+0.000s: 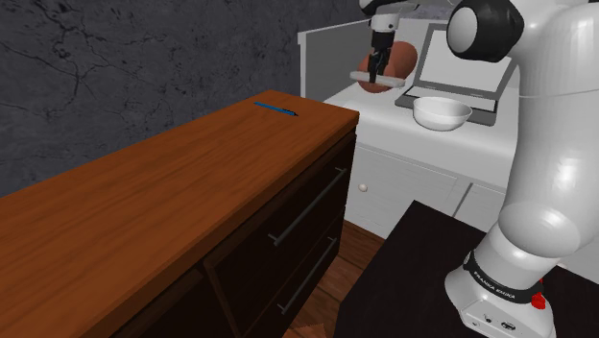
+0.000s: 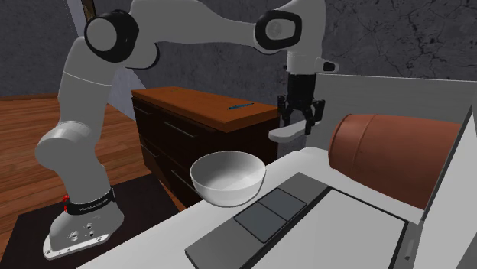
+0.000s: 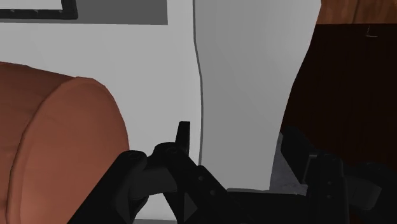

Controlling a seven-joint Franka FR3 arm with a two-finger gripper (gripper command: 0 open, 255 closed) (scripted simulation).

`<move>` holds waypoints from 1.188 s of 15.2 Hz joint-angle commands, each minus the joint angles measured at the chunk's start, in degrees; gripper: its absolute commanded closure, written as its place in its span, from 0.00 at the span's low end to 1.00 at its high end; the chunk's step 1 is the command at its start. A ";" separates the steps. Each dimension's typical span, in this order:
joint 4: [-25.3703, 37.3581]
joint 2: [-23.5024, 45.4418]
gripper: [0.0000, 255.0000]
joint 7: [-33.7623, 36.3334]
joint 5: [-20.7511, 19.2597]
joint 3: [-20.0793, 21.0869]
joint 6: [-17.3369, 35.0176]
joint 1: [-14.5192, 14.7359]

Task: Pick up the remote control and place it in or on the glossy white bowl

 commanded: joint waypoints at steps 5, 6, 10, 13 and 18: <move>6.10 0.93 1.00 -0.02 0.34 -0.06 -5.18 -0.95; 7.25 1.17 1.00 -0.03 0.43 -0.07 -6.09 -1.14; -3.76 -6.67 1.00 -1.07 -2.49 -1.29 -2.45 0.53; -12.69 -13.67 1.00 -1.76 -5.49 -2.24 0.15 1.38; -24.58 -24.33 1.00 -2.61 -10.59 -3.42 2.70 1.39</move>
